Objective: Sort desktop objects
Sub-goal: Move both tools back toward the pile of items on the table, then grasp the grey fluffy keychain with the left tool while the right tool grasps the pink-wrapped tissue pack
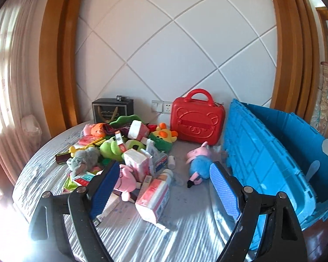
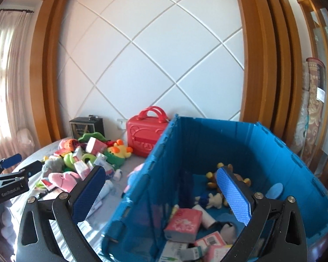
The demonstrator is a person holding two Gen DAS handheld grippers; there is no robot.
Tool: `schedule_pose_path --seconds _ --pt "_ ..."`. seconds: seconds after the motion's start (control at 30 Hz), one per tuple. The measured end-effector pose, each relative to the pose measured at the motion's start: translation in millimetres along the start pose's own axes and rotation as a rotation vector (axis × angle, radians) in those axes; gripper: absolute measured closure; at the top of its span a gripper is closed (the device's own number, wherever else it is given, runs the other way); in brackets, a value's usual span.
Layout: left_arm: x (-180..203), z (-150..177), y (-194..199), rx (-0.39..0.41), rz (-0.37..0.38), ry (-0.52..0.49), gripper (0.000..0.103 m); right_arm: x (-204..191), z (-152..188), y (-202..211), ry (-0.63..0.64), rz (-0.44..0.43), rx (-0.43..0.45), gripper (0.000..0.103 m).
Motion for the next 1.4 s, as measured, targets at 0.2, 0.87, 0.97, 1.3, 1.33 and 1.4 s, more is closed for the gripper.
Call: schedule_pose_path --seconds 0.2,0.87,0.97,1.3,1.33,1.4 --pt "-98.2 2.1 -23.1 -0.012 -0.051 0.011 0.018 -82.1 2.1 -25.6 0.004 -0.052 -0.011 0.0" --pt "-279.6 72.0 -119.9 -0.242 -0.143 0.04 0.018 -195.0 95.3 -140.7 0.015 0.018 -0.335 0.0" --pt "-290.9 82.6 -126.1 -0.283 -0.188 0.033 0.018 -199.8 106.8 -160.2 -0.007 -0.029 -0.369 0.0" --pt "-325.8 103.7 -146.6 -0.357 -0.257 0.076 0.018 -234.8 130.1 -212.7 -0.008 -0.142 -0.464 0.0" --pt "-329.9 101.8 -150.8 -0.358 -0.259 0.069 0.018 -240.3 128.2 -216.0 0.003 -0.143 -0.462 0.0" --pt "-337.9 96.8 -161.6 -0.358 -0.254 0.056 0.018 -251.2 125.3 -220.7 0.004 -0.149 -0.456 0.0"
Point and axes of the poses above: each gripper's, at about its wrist camera, not at the fingertips, and y roughly against the way its jaws point, x to its right, z to its underside, the point moved 10 cm from there along -y, roughly the way its jaws point, and after that the axes turned 6 degrees about x, right-handed, at the moved point
